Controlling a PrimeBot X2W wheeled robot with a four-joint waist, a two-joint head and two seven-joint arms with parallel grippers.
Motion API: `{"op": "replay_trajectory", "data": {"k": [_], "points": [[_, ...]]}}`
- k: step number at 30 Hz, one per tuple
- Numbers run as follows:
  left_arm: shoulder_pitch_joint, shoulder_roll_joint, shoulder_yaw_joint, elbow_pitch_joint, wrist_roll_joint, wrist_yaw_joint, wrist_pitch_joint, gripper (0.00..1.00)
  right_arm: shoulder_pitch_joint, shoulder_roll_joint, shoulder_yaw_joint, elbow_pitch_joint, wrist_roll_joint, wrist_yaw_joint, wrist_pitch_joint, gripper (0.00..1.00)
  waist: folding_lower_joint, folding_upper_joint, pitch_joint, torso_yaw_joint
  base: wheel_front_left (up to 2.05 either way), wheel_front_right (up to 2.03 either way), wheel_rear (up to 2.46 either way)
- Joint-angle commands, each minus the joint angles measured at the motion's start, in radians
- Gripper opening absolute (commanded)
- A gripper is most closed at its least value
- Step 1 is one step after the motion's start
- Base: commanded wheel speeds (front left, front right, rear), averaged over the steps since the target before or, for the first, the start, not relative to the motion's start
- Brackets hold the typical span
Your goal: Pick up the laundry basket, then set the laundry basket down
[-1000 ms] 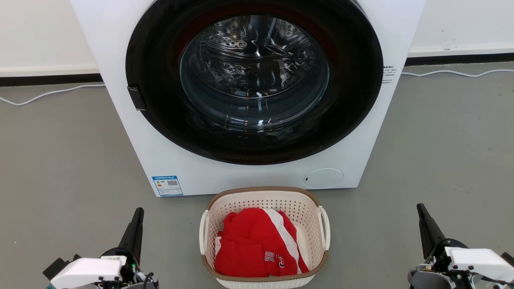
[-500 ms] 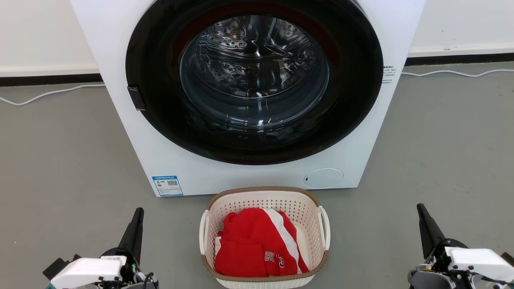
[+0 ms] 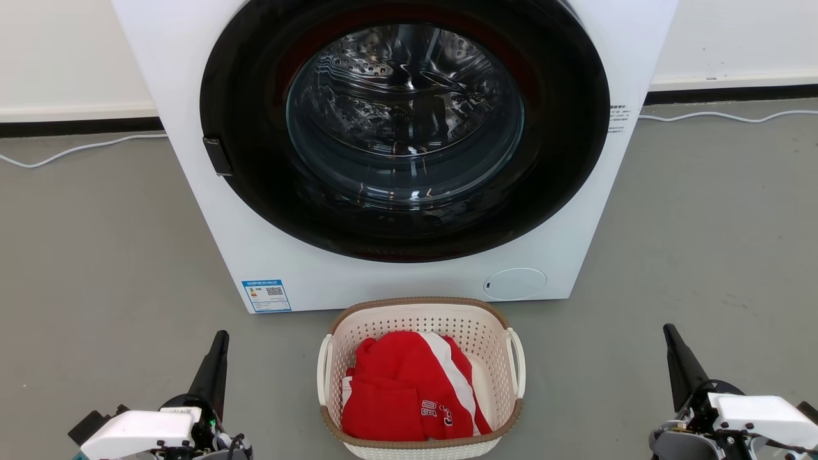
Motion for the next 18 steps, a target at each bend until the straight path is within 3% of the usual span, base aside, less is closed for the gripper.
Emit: {"op": "replay_trajectory", "data": {"k": [1,18], "points": [[-0.055,0.011,0.03,-0.031,-0.006,-0.007,0.006,0.0,-0.059,-0.003,0.017,-0.03,0.006,0.007,0.008,0.0,0.0,-0.0001,0.0,0.0,0.0,0.0,0.0],[-0.055,0.011,0.03,-0.031,-0.006,-0.007,0.006,0.0,-0.059,-0.003,0.017,-0.03,0.007,0.007,0.008,0.0,-0.0001,-0.0001,0.0,0.0,0.0,0.0,0.0]]}}
